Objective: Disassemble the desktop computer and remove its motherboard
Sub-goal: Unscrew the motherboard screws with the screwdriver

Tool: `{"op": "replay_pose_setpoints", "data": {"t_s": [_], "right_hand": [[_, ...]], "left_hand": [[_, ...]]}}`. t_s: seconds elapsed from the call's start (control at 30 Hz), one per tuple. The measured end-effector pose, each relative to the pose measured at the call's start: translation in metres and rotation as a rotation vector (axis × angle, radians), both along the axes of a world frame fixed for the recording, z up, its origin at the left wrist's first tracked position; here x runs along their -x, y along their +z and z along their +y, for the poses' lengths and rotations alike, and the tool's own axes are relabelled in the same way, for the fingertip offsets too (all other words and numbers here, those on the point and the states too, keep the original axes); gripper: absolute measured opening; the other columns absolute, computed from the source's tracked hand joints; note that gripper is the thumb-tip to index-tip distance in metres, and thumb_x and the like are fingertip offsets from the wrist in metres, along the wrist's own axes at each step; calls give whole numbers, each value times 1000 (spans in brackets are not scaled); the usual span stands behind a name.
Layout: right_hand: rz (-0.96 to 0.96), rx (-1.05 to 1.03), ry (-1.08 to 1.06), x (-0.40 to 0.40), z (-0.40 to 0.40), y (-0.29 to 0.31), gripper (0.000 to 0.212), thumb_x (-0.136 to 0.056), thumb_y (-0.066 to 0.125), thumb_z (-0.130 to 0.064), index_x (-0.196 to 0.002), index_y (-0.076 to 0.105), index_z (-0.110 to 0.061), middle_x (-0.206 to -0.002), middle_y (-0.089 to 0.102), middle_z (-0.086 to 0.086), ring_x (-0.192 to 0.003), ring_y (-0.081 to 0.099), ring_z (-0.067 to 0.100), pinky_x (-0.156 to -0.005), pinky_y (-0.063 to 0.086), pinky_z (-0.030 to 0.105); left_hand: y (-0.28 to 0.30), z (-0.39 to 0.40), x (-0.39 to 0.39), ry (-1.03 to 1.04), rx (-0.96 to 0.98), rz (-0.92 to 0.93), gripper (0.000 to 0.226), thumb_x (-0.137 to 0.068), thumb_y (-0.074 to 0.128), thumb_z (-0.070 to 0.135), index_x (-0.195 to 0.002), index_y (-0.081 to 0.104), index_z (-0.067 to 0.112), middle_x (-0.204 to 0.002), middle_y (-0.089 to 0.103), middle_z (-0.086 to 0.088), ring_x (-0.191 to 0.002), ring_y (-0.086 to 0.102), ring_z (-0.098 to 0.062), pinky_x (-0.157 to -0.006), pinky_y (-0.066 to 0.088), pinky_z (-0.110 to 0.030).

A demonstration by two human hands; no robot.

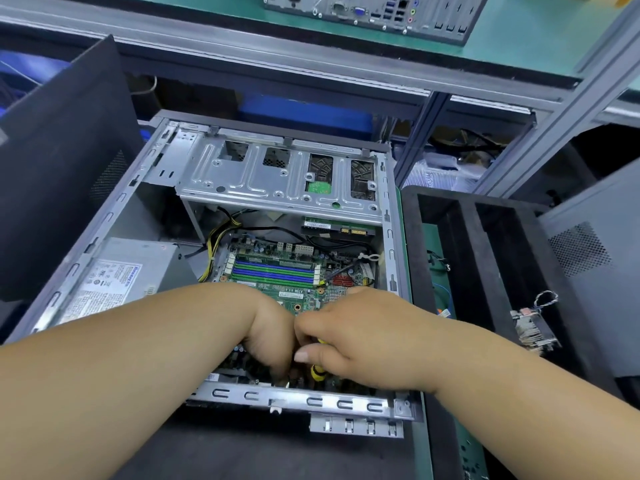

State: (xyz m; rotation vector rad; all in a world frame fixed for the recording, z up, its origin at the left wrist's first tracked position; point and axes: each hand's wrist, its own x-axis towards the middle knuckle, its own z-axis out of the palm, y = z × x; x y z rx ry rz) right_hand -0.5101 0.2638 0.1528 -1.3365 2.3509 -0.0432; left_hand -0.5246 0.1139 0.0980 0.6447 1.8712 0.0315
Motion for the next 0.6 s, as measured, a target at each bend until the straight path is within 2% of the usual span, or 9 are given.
{"op": "replay_pose_setpoints", "data": {"t_s": [0.1, 0.17, 0.23, 0.33, 0.4, 0.5, 0.53, 0.6], "right_hand": [[-56, 50, -58, -1, 2, 1, 19, -95, 47, -41, -109, 48, -28, -96, 59, -8, -88, 53, 21, -84, 43, 36], [-85, 69, -71, -3, 5, 3, 21, -91, 50, -34, -111, 51, -27, -101, 55, -9, -94, 51, 18, -85, 42, 35], [-31, 59, -55, -6, 7, 3, 21, -93, 48, -39, -109, 55, -27, -101, 55, -9, -98, 52, 17, -89, 38, 34], [74, 2, -52, -10, 7, 2, 34, -98, 33, -53, -105, 56, -28, -96, 59, -8, -95, 54, 17, -89, 35, 36], [61, 10, -77, -10, 6, 1, 31, -99, 35, -49, -110, 56, -30, -102, 62, -8, -99, 55, 18, -93, 37, 38], [14, 62, -113, -10, 7, -2, 26, -97, 43, -35, -119, 53, -29, -110, 57, -7, -105, 52, 18, -96, 38, 39], [10, 67, -118, -11, 7, -3, 26, -96, 44, -34, -120, 52, -30, -110, 55, -7, -105, 52, 18, -96, 38, 39], [12, 84, -128, -12, 8, -4, 26, -97, 41, -41, -120, 51, -33, -109, 56, -9, -105, 52, 17, -95, 38, 39]], "left_hand": [[-1, 0, 0, 7, -7, -24, 33, -95, 53, 16, -127, 56, 12, -108, 61, -5, -80, 48, -13, -71, 38, -21], [-1, -1, 0, 5, -18, -44, 33, -94, 52, 11, -126, 56, 12, -100, 58, -2, -85, 47, -15, -74, 37, -23], [-1, -1, 1, -2, -30, -56, 35, -93, 52, 9, -128, 55, 13, -113, 59, -8, -90, 47, -16, -79, 37, -25], [-1, -1, 0, 16, -39, -66, 35, -94, 53, 12, -129, 55, 11, -126, 58, -11, -96, 48, -18, -87, 40, -29], [-3, -2, -1, 72, -50, -83, 34, -95, 54, 16, -129, 55, 11, -126, 58, -9, -100, 51, -20, -93, 41, -31], [-3, -2, -3, 124, -56, -141, 35, -98, 50, 23, -131, 54, 12, -130, 57, -8, -119, 52, -26, -98, 38, -31], [-3, -2, -3, 126, -55, -155, 35, -99, 49, 22, -132, 53, 12, -130, 56, -7, -119, 51, -25, -97, 37, -30], [0, -2, -3, 125, -48, -163, 36, -99, 48, 21, -134, 51, 12, -123, 56, 0, -108, 50, -17, -91, 35, -25]]}}
